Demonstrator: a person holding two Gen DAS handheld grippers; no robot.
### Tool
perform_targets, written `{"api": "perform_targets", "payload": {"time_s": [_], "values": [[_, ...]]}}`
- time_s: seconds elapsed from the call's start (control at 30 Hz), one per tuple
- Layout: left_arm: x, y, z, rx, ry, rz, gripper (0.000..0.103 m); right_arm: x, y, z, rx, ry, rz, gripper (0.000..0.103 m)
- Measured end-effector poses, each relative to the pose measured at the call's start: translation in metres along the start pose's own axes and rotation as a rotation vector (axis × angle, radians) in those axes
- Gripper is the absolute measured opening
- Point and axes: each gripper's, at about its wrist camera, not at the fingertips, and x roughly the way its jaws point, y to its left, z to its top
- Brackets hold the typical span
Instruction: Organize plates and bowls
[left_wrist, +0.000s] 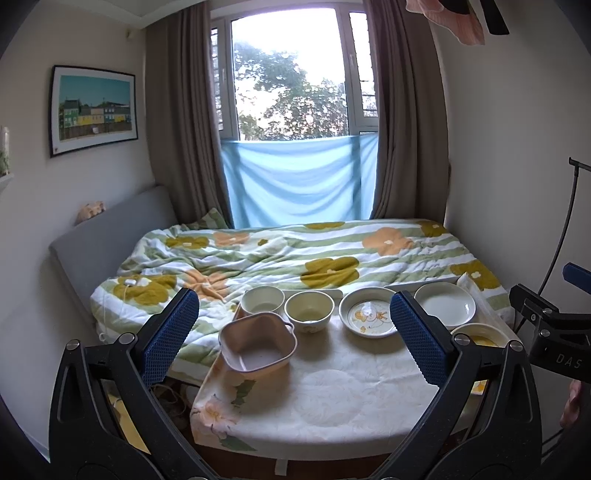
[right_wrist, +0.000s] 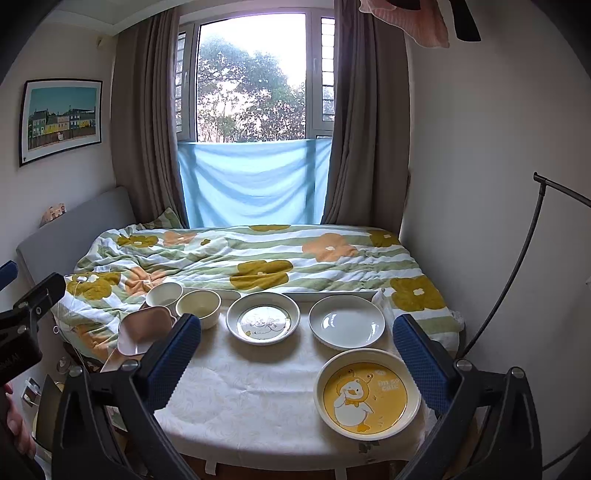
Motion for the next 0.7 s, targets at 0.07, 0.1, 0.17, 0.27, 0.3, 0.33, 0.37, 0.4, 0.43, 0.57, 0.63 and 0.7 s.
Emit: {"api": "perform_targets", "payload": {"time_s": [0.07, 0.1, 0.17, 0.27, 0.3, 0.33, 0.37, 0.4, 0.43, 0.57, 0.63, 0.7], "values": [[0.0013, 0.0005, 0.0004, -0.003, 0.004, -0.002, 0.103, 0.0001, -0.0011, 0.0, 0.001, 0.001, 0.001, 0.103], [0.0016, 0.0009, 0.0003, -0.005, 0.004, -0.002, 0.103, -0.0002, 0.0, 0.0004, 0.002, 0.001, 0.001, 0.103], [0.0014, 0.0009, 0.002, -0.004, 0.005, -0.002, 0.103, 0.0002, -0.0011, -0.0006, 0.001, 0.002, 0.001, 0.103], [0.0014, 0.0015, 0.0023, -0.005, 0.007, -0.005, 0.103, 0.0007, 0.0009, -0.0005, 0.003, 0.002, 0.001, 0.103], [0.0025, 0.0013, 0.002, -0.006, 0.008, -0.007, 0.103, 0.0008, 0.0003, -0.0004, 0.001, 0.003, 0.0, 0.103], [0.0029, 0.0011, 0.0023, -0.007, 0.01, -0.008, 0.103, 0.0008, 0.0002, -0.0003, 0.001, 0.004, 0.0, 0.103], [0.0036, 0.0018, 0.0025, -0.011, 0.014, -0.012, 0.103, 0.0012, 0.0, -0.0004, 0.001, 0.005, 0.001, 0.103], [0.0042, 0.0019, 0.0025, -0.013, 0.015, -0.013, 0.103, 0.0024, -0.0004, -0.001, 0.002, 0.007, 0.002, 0.103], [0.0049, 0.002, 0.0025, -0.015, 0.017, -0.015, 0.103, 0.0035, -0.0016, -0.0012, 0.003, 0.008, 0.0, 0.103], [0.0061, 0.001, 0.0016, -0.021, 0.018, -0.02, 0.103, 0.0072, -0.0055, -0.003, 0.005, 0.011, -0.004, 0.103], [0.0066, 0.0002, 0.0008, -0.021, 0.02, -0.019, 0.103, 0.0074, -0.0058, -0.0032, 0.005, 0.012, -0.001, 0.103], [0.0066, 0.0012, 0.0006, -0.02, 0.021, -0.02, 0.103, 0.0073, -0.0057, -0.0037, 0.004, 0.012, -0.003, 0.103]]}}
